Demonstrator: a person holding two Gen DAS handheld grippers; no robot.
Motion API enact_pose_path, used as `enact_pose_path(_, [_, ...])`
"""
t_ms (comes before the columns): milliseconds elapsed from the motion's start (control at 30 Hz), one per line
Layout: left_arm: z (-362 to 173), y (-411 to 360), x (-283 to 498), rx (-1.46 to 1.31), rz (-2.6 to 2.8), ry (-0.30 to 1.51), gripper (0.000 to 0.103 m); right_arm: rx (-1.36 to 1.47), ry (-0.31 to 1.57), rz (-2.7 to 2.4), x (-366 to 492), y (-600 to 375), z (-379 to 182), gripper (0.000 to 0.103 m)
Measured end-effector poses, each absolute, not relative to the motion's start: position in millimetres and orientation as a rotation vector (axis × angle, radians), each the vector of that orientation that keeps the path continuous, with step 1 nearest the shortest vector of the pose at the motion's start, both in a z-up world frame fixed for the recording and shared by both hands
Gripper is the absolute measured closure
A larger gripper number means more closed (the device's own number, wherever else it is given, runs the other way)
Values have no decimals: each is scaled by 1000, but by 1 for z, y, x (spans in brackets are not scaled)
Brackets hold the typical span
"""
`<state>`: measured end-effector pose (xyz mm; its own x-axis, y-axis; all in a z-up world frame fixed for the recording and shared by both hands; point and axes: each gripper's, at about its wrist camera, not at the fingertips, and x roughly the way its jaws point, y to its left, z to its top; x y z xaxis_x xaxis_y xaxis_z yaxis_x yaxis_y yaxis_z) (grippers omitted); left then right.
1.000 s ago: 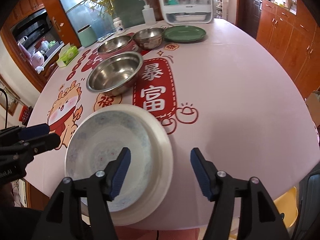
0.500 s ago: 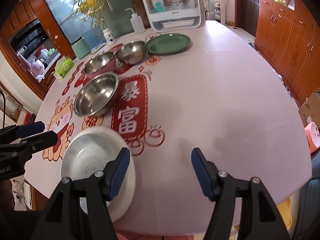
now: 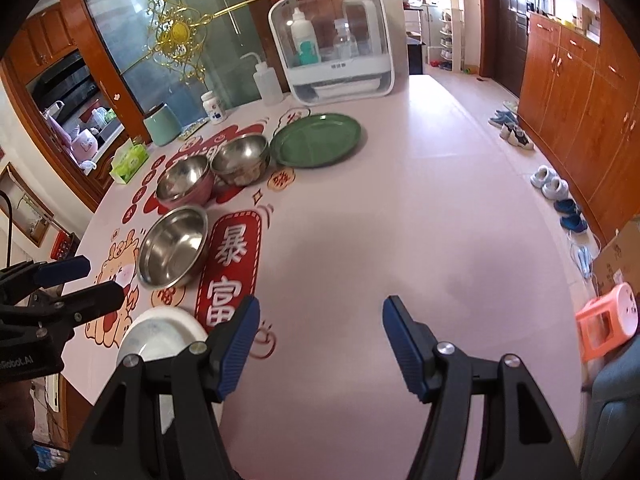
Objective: Organize plates and bowls
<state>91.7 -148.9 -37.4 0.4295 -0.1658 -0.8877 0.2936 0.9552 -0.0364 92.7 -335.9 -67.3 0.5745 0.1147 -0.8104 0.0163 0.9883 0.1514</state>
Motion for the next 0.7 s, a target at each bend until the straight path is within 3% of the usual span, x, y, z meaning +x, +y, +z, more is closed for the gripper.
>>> enact_pose_path(700, [-46,-183,200,-147,-142,1174,28,53,911,167,207,-380,-46,37])
